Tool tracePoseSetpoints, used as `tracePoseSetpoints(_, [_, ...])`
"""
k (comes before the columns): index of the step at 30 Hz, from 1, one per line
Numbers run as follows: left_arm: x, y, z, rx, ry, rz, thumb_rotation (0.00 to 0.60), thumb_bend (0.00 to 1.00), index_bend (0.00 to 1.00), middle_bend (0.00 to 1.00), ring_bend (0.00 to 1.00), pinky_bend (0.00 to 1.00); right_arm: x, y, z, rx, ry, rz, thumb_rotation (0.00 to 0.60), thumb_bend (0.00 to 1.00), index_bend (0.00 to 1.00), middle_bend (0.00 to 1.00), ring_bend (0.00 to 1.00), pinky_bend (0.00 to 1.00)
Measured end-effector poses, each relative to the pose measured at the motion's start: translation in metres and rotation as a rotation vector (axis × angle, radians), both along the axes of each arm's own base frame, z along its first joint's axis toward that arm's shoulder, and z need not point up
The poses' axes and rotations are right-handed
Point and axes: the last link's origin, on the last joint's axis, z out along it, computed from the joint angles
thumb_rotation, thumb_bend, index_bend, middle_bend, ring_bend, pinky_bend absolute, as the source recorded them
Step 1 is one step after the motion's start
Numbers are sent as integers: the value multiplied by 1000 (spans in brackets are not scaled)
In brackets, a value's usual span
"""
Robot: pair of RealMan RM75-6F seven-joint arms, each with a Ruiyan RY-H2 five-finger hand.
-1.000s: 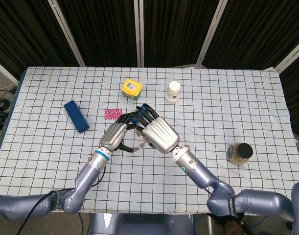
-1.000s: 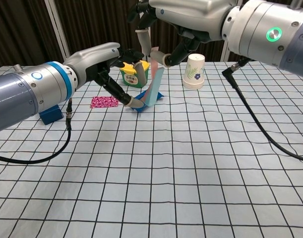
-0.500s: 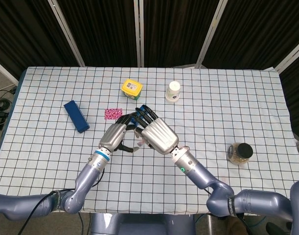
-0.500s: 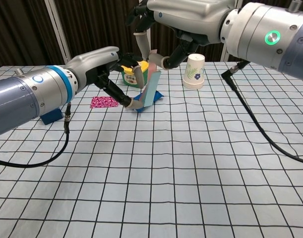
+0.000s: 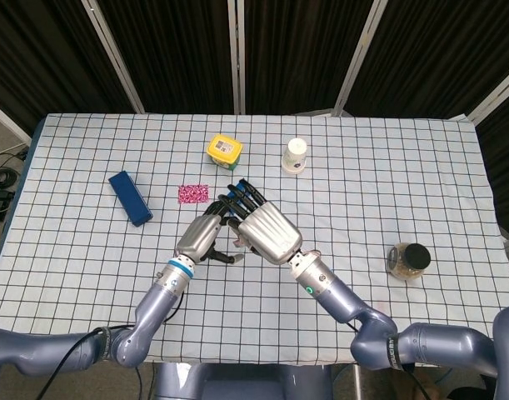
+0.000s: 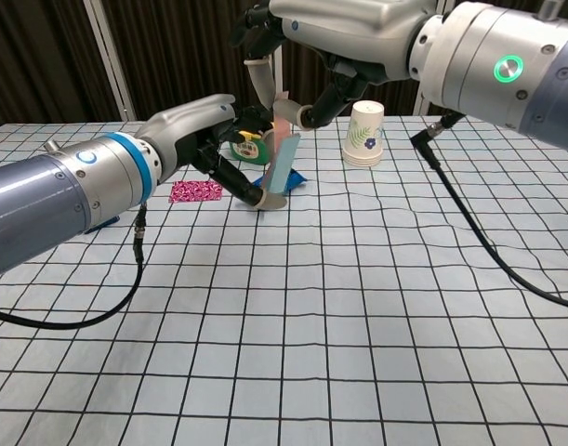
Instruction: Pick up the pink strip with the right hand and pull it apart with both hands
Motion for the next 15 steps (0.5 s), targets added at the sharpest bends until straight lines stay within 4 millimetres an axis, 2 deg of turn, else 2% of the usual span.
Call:
tracePoseSetpoints(4, [1, -2, -2, 3, -1, -5, 600, 251, 576, 0, 0, 0, 1, 1, 2, -4, 1, 5, 600, 446, 751, 134, 0, 0])
tracePoseSetpoints(15, [1, -2, 1, 13, 2, 0, 600, 340, 617, 0, 0, 0, -1, -1, 4, -8, -1, -4, 600, 446, 751, 135, 0, 0])
